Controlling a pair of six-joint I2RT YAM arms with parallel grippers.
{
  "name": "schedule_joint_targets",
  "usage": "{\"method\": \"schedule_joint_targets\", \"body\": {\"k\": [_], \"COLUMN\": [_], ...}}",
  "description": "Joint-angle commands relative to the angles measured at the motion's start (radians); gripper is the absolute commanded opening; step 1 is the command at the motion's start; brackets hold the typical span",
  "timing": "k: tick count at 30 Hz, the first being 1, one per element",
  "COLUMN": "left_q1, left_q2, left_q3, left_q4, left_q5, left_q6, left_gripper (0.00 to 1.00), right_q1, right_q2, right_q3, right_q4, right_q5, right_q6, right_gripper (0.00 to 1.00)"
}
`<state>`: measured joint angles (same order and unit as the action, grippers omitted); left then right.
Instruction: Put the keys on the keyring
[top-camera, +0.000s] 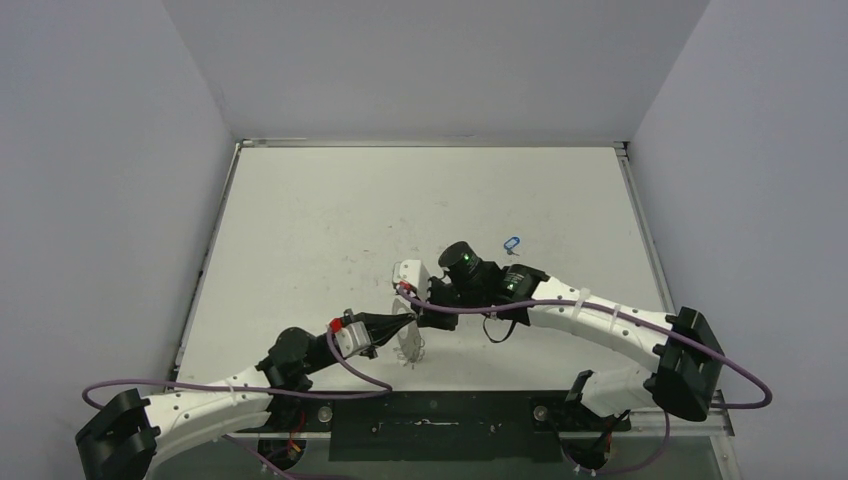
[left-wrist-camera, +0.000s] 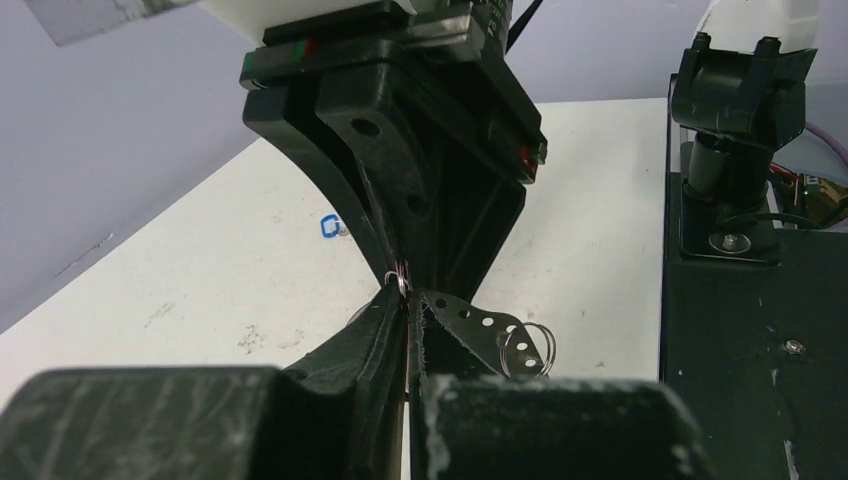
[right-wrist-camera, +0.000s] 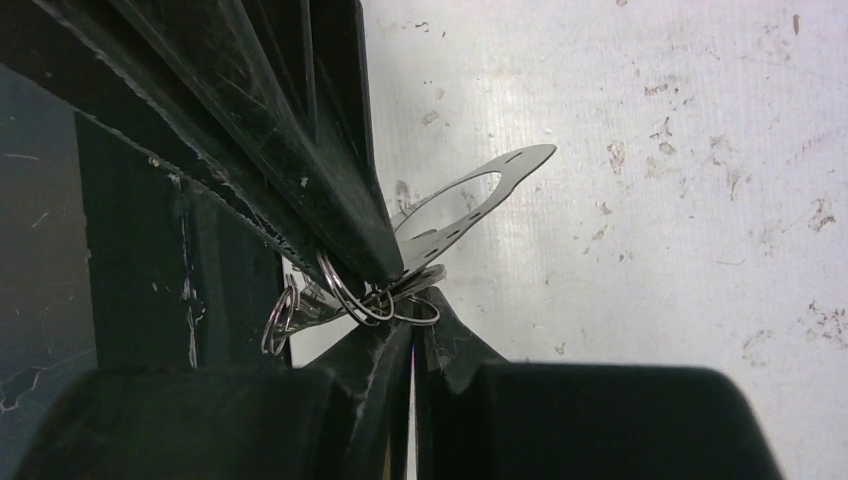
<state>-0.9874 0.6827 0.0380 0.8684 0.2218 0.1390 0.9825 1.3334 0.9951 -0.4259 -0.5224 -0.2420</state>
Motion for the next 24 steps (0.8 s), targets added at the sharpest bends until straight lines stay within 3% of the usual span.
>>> {"method": "schedule_joint_targets", "body": {"k": [1, 4, 9, 12, 24], "left_q1": [-0.003, -0.003, -0.002, -0.002, -0.003], "left_q2": [-0.023, -0.038, -0.071, -0.090, -0.081], "left_q3": [0.027, 0.024, 0.017, 0.015, 0.018], "left_q4": [0.098, 0.083, 0.055, 0.041, 0.040], "left_q5": [0.010, 0.010, 0.005, 0.001, 0.011], "left_q6": [-0.013, -0.015, -0.016, -0.017, -0.029], "left_gripper": [0.00, 0.00, 0.00, 0.00, 0.00], "right_q1": [0.021, 0.020, 0.009, -0.005, -0.024], "right_q2": [-0.018, -0.067, -0.181, -0.244, -0.327], "right_q3": [0.029, 0.002, -0.065, -0.102, -0.167], "right_q4": [0.034, 0.072, 0.128, 0.143, 0.311], "right_q5": [0.085, 0.117, 0.151, 0.142, -0.122], "right_q6": [0.010, 0.012, -0.001, -0.023, -0.085], "right_gripper": [0.00, 0.08, 0.38, 0.48, 0.48]}}
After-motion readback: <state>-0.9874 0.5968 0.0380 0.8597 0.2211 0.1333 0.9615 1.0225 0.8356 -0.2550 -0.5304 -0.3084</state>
